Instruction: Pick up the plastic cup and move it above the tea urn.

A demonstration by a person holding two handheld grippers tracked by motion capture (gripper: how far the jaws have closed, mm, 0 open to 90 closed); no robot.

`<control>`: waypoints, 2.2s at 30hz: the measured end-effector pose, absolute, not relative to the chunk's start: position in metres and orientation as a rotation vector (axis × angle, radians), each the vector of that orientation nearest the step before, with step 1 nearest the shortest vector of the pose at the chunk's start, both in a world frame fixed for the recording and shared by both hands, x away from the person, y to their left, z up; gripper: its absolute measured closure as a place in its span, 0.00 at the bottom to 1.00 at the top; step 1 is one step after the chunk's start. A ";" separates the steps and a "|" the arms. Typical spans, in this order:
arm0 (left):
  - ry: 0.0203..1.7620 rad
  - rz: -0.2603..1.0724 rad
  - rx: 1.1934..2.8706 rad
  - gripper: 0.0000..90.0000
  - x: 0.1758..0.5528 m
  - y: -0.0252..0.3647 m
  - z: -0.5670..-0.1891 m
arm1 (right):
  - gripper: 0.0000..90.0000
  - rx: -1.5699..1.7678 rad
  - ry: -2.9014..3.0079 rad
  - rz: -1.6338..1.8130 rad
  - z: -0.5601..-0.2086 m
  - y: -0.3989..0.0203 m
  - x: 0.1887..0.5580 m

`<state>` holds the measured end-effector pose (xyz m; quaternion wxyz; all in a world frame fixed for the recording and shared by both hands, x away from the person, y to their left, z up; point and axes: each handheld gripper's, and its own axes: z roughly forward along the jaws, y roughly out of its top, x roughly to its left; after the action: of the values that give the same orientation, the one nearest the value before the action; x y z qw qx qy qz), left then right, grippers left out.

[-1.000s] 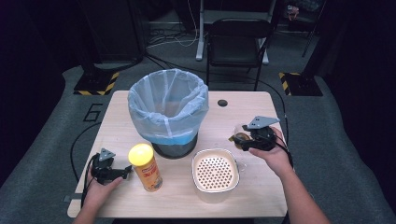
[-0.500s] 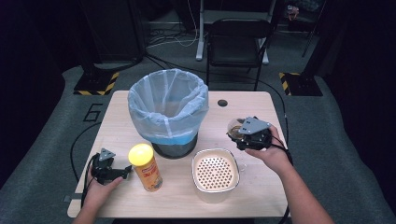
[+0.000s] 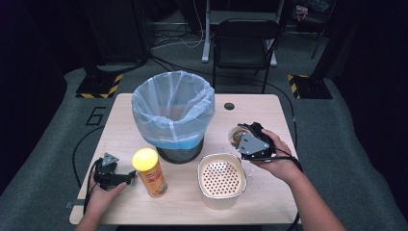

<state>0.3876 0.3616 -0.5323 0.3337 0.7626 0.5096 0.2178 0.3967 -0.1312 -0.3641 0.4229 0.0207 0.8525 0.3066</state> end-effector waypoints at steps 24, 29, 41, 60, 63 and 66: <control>1.331 0.569 1.990 0.02 0.388 0.362 -0.532 | 0.40 -0.424 1.798 0.191 -0.399 -0.090 0.354; 1.330 0.569 1.991 0.02 0.388 0.362 -0.532 | 0.41 -0.609 1.620 -0.055 -0.413 -0.082 0.342; 1.331 0.569 1.991 0.02 0.388 0.362 -0.532 | 0.40 -0.751 1.459 -0.276 -0.423 -0.078 0.320; 1.331 0.568 1.991 0.02 0.388 0.362 -0.532 | 0.40 -0.778 1.441 -0.226 -0.424 -0.073 0.315; 1.331 0.568 1.991 0.02 0.388 0.362 -0.532 | 0.40 -0.786 1.434 -0.233 -0.423 -0.072 0.314; 1.332 0.568 1.990 0.02 0.388 0.362 -0.532 | 0.40 -0.794 1.439 -0.233 -0.421 -0.072 0.312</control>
<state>0.3878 0.3615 -0.5324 0.3338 0.7622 0.5103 0.2174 0.3121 -0.0716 -0.4214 0.6747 -0.3530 0.6398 -0.1036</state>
